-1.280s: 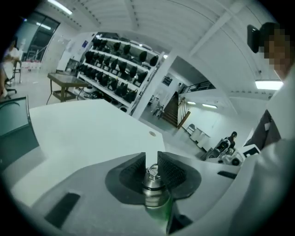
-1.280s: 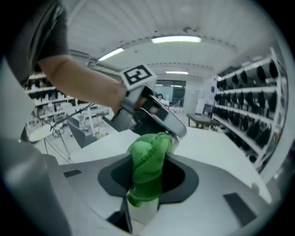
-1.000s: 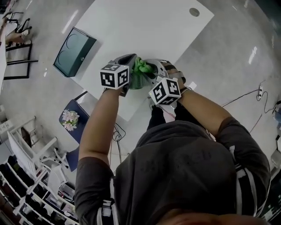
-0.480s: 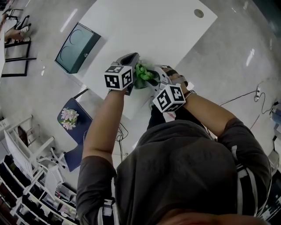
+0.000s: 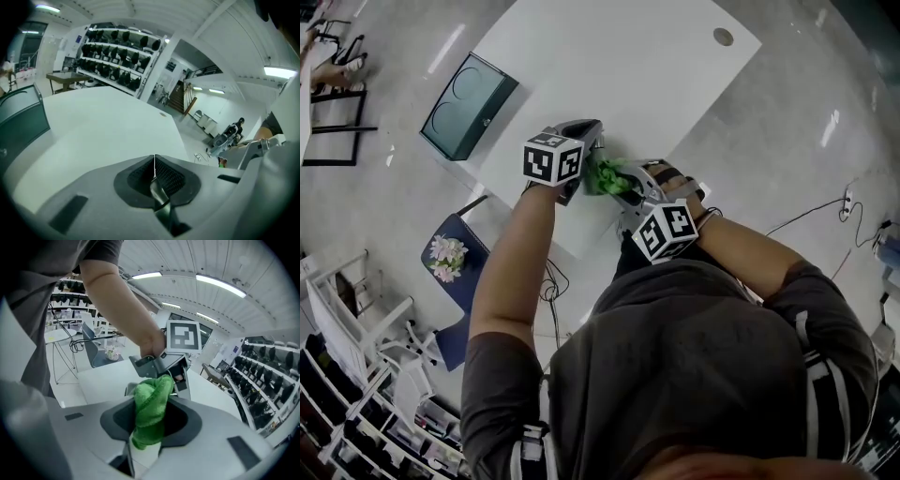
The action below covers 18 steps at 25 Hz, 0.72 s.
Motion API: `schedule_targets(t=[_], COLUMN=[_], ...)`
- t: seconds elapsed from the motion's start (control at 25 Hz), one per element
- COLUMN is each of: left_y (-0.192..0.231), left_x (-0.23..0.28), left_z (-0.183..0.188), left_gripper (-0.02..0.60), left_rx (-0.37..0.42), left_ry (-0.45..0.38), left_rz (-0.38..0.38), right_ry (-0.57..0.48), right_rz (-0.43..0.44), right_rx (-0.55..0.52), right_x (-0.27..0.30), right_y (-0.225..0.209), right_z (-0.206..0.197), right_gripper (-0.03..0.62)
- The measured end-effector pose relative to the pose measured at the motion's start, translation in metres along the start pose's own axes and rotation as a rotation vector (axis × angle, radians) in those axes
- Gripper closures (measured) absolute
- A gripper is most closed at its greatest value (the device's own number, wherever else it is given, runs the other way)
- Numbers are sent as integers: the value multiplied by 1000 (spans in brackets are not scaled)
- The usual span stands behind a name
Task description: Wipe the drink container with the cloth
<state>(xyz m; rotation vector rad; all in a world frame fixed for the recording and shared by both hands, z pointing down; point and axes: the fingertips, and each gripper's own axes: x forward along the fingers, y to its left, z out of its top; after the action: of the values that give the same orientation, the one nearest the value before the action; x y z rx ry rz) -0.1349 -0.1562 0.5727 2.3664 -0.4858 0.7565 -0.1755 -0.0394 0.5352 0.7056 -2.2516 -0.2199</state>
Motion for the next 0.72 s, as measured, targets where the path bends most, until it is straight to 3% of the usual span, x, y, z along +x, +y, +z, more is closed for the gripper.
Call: schedule_targets(t=[0.12,0.24,0.32,0.4,0.56,0.64,0.72], left_y=[6,9,8,3,-12,-21,-22], left_x=[-3,-6,-3,2,18,23,23], left_z=[0,-4,-18,-32,-41,-44,-43], left_gripper=[552,366,309,289,278,336,337], left_rx=[-11,-89,-136,-167,-224,-232,-233], left_ry=[97,184,273,349,412,444,447], left_rz=[-24,-37,-47,-56,-110,-155,-167], right_ry=[15,16,15,17,27,29,29], right_rz=[12,11,4,3,15,22,21], right_rx=[-4,1,20,26,32,33,47], right_x=[3,1,0,-1,-4,-4,-6], right_y=[-1,-1,-4,-5,0,1,-1], right_z=[-3,-3,-2,-2,-5,-7,-8], right_gripper=[482,482,482,482,482,480,480])
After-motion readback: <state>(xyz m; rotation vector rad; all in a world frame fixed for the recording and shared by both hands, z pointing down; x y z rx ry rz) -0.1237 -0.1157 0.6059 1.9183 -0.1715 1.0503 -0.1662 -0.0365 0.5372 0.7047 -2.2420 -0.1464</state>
